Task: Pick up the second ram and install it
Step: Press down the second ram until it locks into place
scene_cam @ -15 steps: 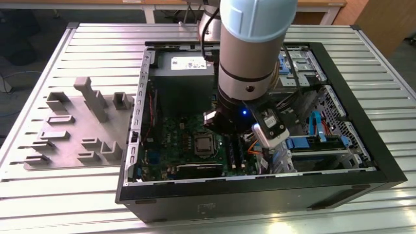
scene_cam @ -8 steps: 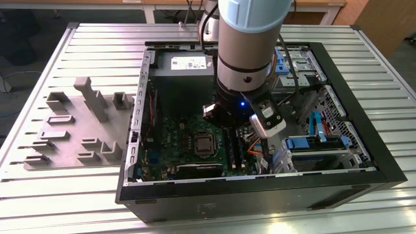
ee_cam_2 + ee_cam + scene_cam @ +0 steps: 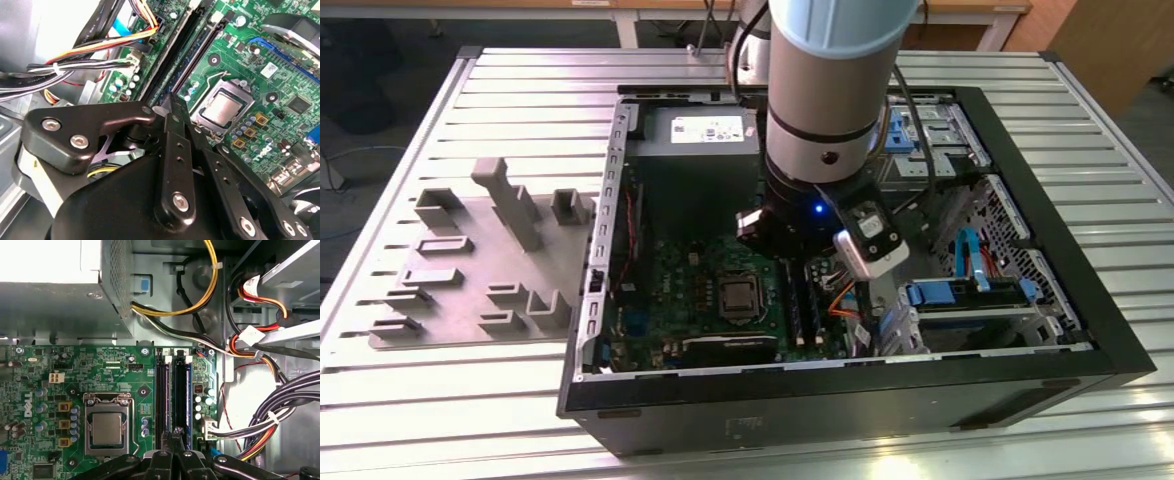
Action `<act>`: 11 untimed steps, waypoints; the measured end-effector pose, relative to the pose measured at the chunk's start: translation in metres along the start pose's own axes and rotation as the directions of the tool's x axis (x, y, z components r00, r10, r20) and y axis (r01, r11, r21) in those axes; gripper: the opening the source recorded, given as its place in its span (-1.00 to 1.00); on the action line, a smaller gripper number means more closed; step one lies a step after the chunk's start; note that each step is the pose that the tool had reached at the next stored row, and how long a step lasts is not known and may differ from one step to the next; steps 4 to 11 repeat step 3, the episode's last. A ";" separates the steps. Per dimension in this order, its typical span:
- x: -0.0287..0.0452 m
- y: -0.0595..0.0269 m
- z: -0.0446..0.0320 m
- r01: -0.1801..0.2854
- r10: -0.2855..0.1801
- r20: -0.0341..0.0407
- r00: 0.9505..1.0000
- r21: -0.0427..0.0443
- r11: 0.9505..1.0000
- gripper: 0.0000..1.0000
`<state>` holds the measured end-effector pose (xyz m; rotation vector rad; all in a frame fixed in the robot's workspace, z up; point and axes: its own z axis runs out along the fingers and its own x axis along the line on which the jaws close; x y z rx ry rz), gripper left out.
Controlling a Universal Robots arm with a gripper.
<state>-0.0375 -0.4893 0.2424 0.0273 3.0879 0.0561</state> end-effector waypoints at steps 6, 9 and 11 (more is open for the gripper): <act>0.0000 0.0000 -0.0004 0.000 0.000 0.000 1.000 0.000 1.000 -0.79; 0.0000 0.0000 -0.0004 0.000 0.000 0.000 1.000 0.000 1.000 -0.79; 0.0000 0.0000 -0.0004 0.000 0.000 0.000 1.000 0.000 1.000 -0.79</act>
